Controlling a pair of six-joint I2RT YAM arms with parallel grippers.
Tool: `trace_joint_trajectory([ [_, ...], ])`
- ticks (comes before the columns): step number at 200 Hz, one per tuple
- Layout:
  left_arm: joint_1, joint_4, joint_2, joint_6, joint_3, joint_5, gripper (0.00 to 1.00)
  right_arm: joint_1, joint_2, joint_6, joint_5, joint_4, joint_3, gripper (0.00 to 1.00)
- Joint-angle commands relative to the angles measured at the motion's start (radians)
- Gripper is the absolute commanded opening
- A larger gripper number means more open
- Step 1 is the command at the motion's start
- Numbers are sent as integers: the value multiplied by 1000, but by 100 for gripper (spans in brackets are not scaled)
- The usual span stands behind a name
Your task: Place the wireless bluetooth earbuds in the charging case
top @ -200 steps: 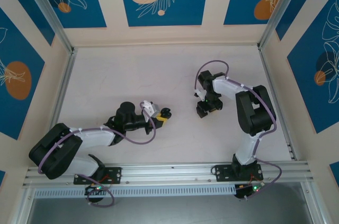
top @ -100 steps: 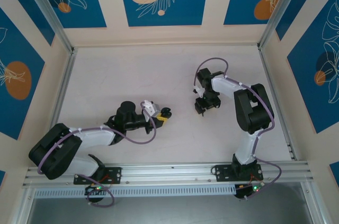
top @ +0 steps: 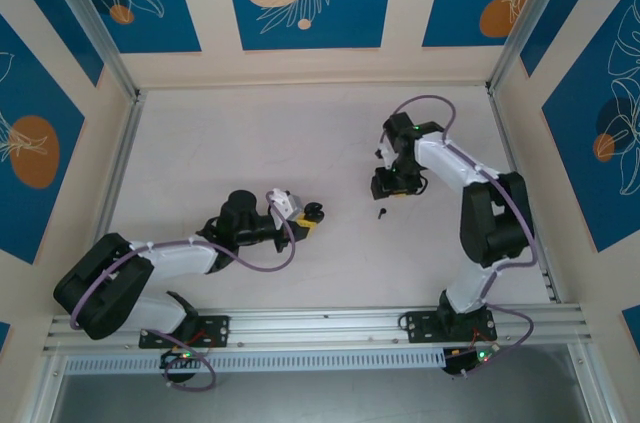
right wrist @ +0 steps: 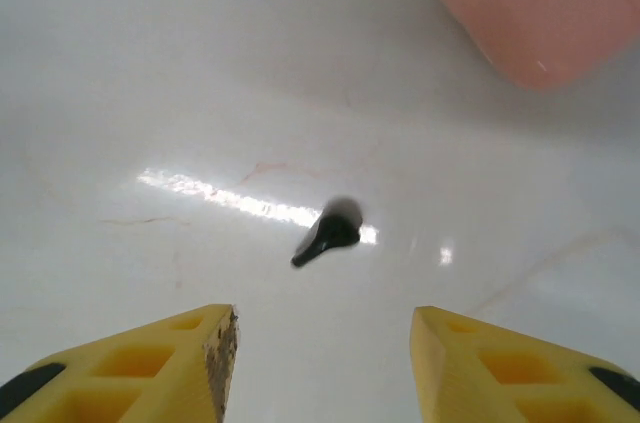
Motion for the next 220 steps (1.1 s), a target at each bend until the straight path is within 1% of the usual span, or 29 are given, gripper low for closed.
trace_joint_trajectory([
  [1,-14,5,-19,22,26,3,11,-26,-89,196,-86,-95,-22,49],
  [21,-16,-10,-24,27,28,-14,12,-47,-158,284,-118,-82,-90,49],
  [37,-16,-29,-31,44,29,-5,12,-64,-201,343,-131,-43,-158,49],
  [78,-16,-81,-50,69,40,35,12,-91,-226,437,-178,49,-271,48],
  [136,-16,-103,-62,76,44,40,11,-87,-121,497,-194,130,-284,45],
  [184,-16,-119,-56,85,53,37,12,-75,-7,501,-197,159,-245,42],
  [220,-15,-122,-55,84,54,36,12,-61,45,500,-192,177,-212,41],
])
